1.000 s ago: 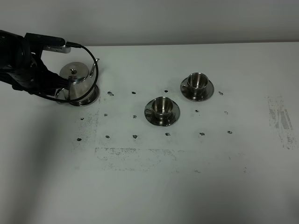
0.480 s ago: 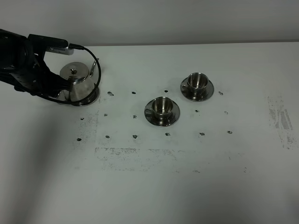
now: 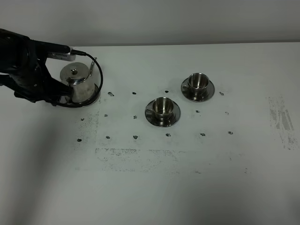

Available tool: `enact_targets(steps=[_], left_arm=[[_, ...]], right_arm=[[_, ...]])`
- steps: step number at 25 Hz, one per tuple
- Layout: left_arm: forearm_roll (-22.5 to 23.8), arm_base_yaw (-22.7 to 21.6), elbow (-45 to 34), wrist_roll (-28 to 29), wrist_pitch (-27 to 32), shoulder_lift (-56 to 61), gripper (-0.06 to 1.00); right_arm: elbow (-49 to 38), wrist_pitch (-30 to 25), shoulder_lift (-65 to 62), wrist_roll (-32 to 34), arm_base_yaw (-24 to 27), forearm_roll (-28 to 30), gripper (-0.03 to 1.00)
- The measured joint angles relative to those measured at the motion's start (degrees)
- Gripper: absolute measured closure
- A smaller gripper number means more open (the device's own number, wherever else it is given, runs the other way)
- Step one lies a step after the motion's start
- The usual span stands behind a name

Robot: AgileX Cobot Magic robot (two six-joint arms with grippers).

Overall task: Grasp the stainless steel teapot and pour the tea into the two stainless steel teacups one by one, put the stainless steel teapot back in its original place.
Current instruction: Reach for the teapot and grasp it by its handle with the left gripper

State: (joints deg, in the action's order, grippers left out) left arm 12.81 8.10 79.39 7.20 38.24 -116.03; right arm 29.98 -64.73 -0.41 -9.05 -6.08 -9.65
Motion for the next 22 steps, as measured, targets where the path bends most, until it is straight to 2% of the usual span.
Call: enact_targets(steps=[5,10,12,15,19,22], left_arm=[[-0.9,-0.2,0.0,-0.8,7.2,3.1,0.46],[-4.8,0.0,0.0,-6.2,18.4,10.7,0.46],[-5.6,0.8,-1.0,-7.2,20.5,15.1,0.47],[-5.9,1.7,-6.2,-6.8,18.5,23.6,0.49],[-5.6,1.8,-17.3,-4.8,9.4,36.4,0.5],[-5.9,1.8,-22.9,-4.4,5.1,40.7,0.5]], right_arm=[[0.0,0.0,0.0,0.0,0.0,0.0,0.51],[0.0,0.0,0.0,0.0,0.0,0.0,0.51],[0.0,0.0,0.0,0.0,0.0,0.0,0.51],[0.0,0.0,0.0,0.0,0.0,0.0,0.51],[0.0,0.0,0.0,0.0,0.0,0.0,0.51],[0.0,0.0,0.0,0.0,0.0,0.0,0.51]])
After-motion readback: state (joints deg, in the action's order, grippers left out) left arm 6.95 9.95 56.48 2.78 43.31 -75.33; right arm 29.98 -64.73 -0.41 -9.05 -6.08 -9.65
